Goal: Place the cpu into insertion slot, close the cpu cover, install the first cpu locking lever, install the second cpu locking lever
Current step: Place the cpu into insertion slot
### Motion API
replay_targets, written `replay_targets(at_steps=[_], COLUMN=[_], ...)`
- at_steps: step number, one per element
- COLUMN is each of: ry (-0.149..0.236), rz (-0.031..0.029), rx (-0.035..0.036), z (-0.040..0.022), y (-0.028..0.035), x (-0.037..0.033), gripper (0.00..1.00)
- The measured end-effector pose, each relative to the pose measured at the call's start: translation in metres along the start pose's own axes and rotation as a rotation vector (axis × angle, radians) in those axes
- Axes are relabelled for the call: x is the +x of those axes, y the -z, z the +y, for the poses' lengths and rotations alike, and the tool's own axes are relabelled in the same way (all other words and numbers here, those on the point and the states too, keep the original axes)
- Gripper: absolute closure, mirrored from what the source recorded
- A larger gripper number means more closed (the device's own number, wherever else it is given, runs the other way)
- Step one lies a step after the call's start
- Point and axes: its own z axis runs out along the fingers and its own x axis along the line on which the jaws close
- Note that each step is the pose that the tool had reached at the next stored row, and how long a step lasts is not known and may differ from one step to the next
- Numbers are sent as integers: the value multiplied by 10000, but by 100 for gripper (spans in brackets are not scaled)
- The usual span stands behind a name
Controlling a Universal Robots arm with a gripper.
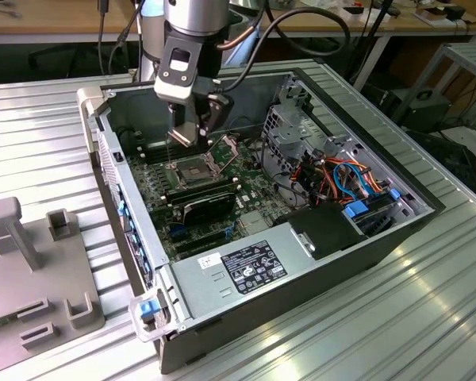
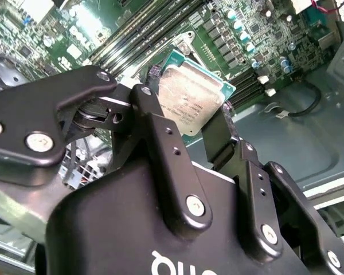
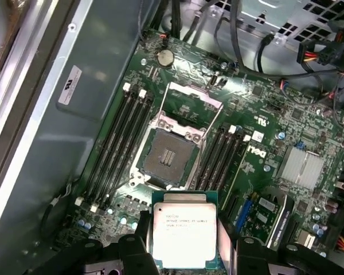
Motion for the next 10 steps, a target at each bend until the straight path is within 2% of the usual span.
replay_targets(at_steps=[1, 3, 5, 10], ry=[-288, -584, -1153, -2014], rz=[-13, -26, -51, -88], rx=[7, 14, 27, 47], z=[0, -1, -1, -2], y=[-6, -13, -25, -44], x=[0, 0, 1, 1], gripper=[45, 45, 45, 45])
